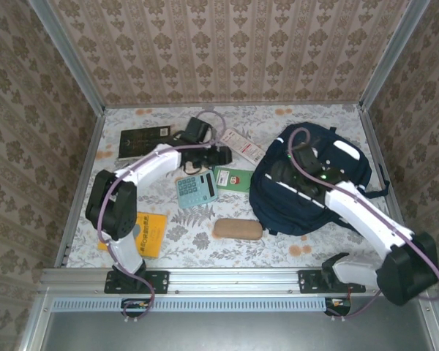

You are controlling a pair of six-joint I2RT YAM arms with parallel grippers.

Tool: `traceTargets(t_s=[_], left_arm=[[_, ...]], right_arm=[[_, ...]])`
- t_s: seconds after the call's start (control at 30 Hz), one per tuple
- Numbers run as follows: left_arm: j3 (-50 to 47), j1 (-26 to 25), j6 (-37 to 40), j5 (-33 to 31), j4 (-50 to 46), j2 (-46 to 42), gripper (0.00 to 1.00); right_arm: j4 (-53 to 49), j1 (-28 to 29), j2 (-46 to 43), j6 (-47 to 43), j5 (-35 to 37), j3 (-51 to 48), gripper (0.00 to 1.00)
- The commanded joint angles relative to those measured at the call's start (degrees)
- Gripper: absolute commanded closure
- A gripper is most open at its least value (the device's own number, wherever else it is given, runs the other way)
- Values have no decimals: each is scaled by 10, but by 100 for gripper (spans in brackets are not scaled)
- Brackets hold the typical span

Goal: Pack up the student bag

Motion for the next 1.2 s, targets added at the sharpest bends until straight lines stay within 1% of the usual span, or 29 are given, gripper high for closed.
traceTargets(t_s=[0.0,0.1,0.17,0.3,0.37,0.4,0.5,0.53,0.57,0.67,0.7,0.73,0.83,1.0,1.1,1.17], left_arm=[[-4,-52,-82,-52,-36,-11,17],[20,-106,-104,-47,-36,10,18],[45,-138,-111,-45,-44,36,21],[76,-169,-147,-52,-81,82,26],[76,-177,-164,-38,-77,97,34],[76,-181,-167,-37,-75,102,35],[86,-189,-173,-35,-73,122,43],[91,-189,-173,-33,-69,130,50],[99,-189,-174,-37,-71,137,59],[121,-177,-170,-73,-99,153,90],[125,-168,-169,-82,-106,155,97],[127,-157,-166,-88,-109,157,100],[132,-117,-151,-93,-111,162,100],[185,-56,-87,-99,-124,186,100],[226,-18,-48,-94,-145,211,100],[250,6,-17,-73,-146,231,100]], right_arm=[[-43,-17,-61,-6,20,-38,10],[-47,-24,-96,-7,18,-58,10],[-53,-24,-106,-7,16,-62,10],[-62,-24,-116,-10,15,-63,10],[-61,-24,-123,-11,14,-68,10],[-61,-24,-127,-11,13,-69,10],[-61,-24,-132,-12,10,-76,10],[-60,-24,-133,-11,8,-78,10],[-60,-24,-134,-11,5,-80,10],[-57,-24,-133,-9,-7,-83,10],[-56,-24,-133,-10,-12,-84,10],[-52,-24,-132,-12,-19,-86,10],[-45,-24,-124,-20,-38,-84,10],[-39,-24,-101,-28,-67,-76,10],[-36,-23,-86,-32,-82,-69,10],[-32,-22,-75,-35,-91,-65,10]])
